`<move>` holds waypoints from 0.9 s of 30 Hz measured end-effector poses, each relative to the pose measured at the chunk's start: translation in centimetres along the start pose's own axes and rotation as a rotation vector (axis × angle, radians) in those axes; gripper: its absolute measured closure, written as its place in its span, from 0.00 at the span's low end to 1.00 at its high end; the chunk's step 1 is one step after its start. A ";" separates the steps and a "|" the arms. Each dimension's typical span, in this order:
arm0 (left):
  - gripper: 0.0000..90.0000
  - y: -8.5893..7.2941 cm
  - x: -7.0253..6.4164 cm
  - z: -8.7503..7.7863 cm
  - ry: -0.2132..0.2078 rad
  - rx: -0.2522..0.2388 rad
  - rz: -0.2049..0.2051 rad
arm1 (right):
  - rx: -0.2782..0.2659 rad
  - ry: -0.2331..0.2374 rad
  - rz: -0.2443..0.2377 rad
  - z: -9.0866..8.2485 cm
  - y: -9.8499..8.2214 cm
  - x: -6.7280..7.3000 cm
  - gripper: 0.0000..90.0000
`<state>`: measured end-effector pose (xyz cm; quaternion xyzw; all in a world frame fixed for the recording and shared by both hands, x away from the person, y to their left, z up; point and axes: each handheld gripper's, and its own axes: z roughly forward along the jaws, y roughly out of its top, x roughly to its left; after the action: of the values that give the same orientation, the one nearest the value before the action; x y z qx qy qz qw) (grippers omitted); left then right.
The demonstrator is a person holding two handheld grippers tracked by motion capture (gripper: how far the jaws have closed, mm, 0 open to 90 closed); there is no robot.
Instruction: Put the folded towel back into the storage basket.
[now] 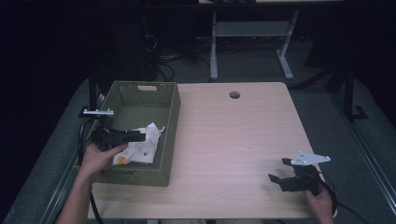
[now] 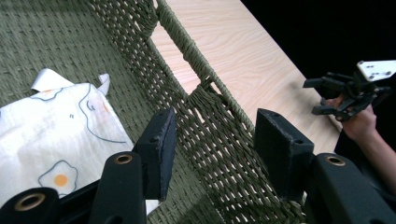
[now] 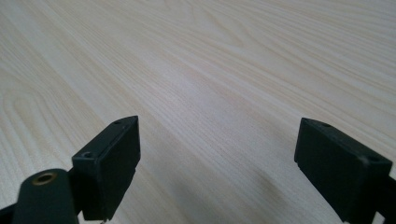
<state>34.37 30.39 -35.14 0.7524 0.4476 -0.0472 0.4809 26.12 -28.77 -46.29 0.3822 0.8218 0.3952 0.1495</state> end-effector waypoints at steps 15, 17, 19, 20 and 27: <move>0.53 1.1 -3.9 1.8 -0.006 0.020 0.091 | -0.008 0.013 -0.014 -0.2 0.1 -0.1 0.15; 0.53 1.2 -4.1 2.0 -0.010 0.022 0.101 | -0.009 0.013 -0.014 -0.2 0.1 -0.1 0.15; 0.53 1.4 -4.5 2.2 -0.017 0.019 0.108 | -0.009 0.014 -0.011 -0.3 0.0 -0.1 0.15; 0.53 1.5 -4.6 2.3 -0.015 0.020 0.114 | -0.012 0.013 -0.012 -0.4 0.0 -0.2 0.15; 0.54 1.9 -6.3 3.9 -0.047 0.029 0.152 | -0.011 0.011 -0.006 -0.5 -0.2 -0.6 0.15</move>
<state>33.37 23.20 -32.78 0.7899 0.3768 -0.0347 0.4826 26.11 -29.59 -46.13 0.3768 0.8216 0.4013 0.1485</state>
